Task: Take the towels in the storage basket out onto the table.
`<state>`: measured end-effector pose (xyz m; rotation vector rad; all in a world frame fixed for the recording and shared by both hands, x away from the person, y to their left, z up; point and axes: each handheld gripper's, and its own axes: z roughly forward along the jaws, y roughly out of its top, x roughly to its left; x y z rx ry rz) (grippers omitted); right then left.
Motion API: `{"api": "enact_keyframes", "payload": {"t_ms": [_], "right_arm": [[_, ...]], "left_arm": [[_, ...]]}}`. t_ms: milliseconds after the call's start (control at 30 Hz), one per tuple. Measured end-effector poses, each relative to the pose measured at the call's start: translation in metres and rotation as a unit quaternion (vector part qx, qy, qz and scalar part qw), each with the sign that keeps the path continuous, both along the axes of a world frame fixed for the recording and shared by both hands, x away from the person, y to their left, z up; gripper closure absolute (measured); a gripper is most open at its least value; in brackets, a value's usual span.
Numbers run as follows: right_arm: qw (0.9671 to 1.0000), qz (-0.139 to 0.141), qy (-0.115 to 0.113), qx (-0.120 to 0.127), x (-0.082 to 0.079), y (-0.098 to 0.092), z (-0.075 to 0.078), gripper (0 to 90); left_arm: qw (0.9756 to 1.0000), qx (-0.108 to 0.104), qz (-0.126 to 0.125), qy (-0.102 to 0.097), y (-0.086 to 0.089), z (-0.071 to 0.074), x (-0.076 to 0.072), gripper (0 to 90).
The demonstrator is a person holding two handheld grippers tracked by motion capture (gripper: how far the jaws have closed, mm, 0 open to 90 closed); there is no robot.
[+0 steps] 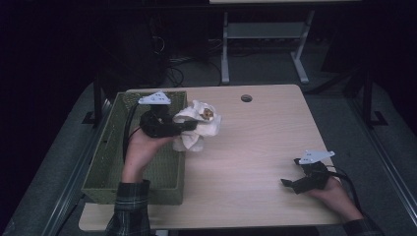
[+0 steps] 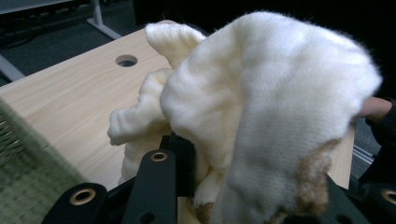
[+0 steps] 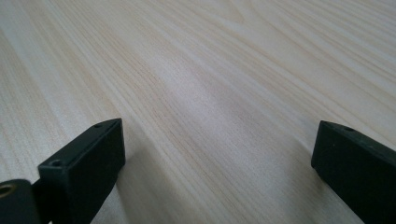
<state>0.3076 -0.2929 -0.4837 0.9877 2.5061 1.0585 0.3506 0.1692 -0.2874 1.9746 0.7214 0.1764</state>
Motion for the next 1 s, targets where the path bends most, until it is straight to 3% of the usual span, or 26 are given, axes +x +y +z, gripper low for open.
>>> {"api": "enact_keyframes", "payload": {"t_ms": [633,1000], "right_arm": [[1.0000,0.000,0.000,0.000,0.000,0.000,0.000,2.4],[1.0000,0.000,0.000,0.000,0.000,0.000,0.000,2.4]], "left_arm": [[0.9986,0.009,-0.051,0.000,-0.072,-0.010,0.000,68.2],[0.9969,0.016,-0.076,0.008,-0.113,-0.029,-0.001,68.2]]}}
